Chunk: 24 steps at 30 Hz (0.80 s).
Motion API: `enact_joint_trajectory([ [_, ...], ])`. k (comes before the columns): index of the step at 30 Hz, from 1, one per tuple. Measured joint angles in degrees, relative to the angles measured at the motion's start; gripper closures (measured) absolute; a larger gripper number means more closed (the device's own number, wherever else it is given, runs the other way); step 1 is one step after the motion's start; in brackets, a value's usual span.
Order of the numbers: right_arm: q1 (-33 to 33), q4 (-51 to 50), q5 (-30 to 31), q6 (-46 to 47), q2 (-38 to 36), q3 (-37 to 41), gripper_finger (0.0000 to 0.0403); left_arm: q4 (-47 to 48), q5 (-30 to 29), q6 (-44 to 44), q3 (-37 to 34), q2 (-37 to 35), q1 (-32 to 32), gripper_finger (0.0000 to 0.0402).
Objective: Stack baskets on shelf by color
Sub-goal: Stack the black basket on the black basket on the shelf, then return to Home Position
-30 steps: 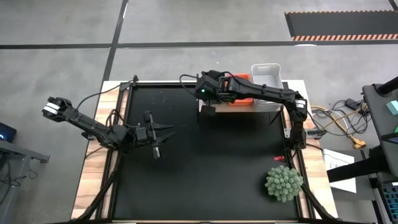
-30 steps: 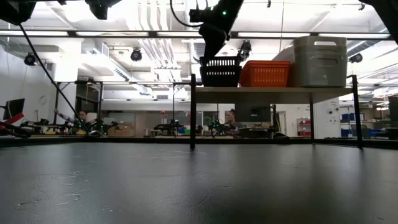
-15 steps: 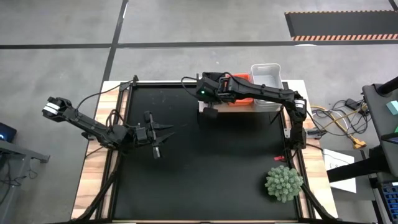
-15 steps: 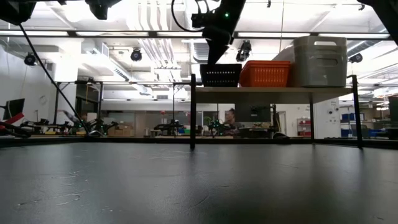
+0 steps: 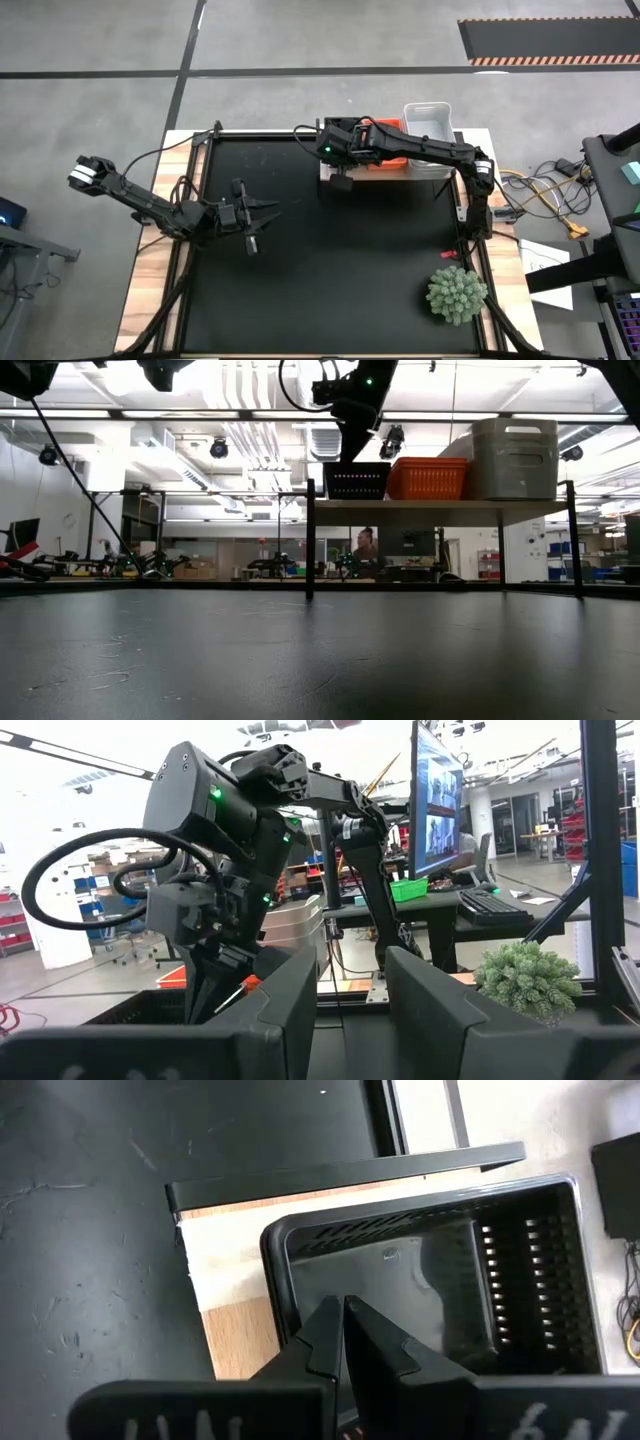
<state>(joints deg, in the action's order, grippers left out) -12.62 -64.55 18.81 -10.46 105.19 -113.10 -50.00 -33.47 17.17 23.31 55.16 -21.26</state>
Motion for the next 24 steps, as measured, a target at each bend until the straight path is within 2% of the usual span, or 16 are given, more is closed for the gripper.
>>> enact_joint_trajectory([
  [11, 0.6, -0.5, -1.3, 0.6, -1.5, 0.0, 0.0394, 0.6, 0.0, -0.2, 0.0, -0.1, -0.2, 0.0295],
  [15, 3.0, -0.7, -1.2, 1.5, -5.7, 2.0, 0.0394, 11.1, 0.0, -0.7, 0.0, -4.5, -2.2, 0.0295],
  [18, 7.4, 4.9, -1.3, 1.6, -11.9, 8.9, 0.0394, 22.9, 0.1, -4.6, 0.0, -10.0, -4.2, 0.0295],
  [21, 12.9, 14.2, -1.3, 1.4, -19.8, 19.8, 0.0394, 33.9, 0.4, -8.7, -0.2, -15.7, -6.2, 0.0295],
  [24, 18.2, 27.6, -1.2, -0.9, -27.8, 32.3, 0.0394, 37.2, 1.1, -10.7, -2.4, -20.1, -7.2, 0.0295],
])
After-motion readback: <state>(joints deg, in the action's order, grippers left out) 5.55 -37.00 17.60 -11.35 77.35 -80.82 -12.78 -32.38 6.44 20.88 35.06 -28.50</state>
